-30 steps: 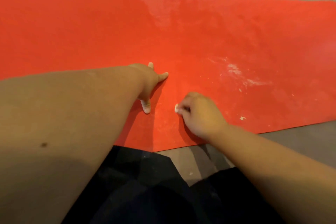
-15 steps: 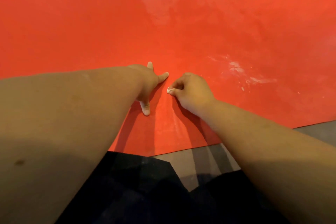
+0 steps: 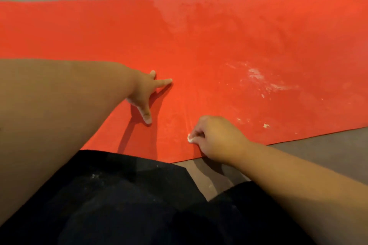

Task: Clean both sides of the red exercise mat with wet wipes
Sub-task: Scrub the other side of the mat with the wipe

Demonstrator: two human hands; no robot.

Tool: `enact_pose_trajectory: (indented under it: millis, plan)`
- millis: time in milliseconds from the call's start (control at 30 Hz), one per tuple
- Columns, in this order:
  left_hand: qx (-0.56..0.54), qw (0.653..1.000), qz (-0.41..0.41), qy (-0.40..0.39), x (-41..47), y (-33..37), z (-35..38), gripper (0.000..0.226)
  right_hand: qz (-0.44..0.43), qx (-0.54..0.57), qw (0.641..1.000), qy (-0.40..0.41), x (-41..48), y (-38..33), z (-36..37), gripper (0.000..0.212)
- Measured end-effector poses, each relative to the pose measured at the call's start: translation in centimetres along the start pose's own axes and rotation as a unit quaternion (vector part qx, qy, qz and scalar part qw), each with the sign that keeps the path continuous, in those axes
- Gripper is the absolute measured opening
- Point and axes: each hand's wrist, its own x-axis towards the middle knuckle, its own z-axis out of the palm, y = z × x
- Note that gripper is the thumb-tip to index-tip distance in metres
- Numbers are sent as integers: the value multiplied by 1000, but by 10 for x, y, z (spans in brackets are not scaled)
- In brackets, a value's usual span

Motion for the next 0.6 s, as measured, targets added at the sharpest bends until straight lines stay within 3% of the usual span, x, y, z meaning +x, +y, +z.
enact_pose_trajectory:
  millis: [100,300,600]
  plan:
    - [56,998,-2,-23,-2,-1,1,141,-3,-21,1000,-19,-12,4,6,20]
    - [101,995,15,4,8,-5,12,143,30,47,994,90,46,-3,-7,12]
    - [88,996,25,15,13,-9,14,141,19,-91,980,178,149,-4,-29,19]
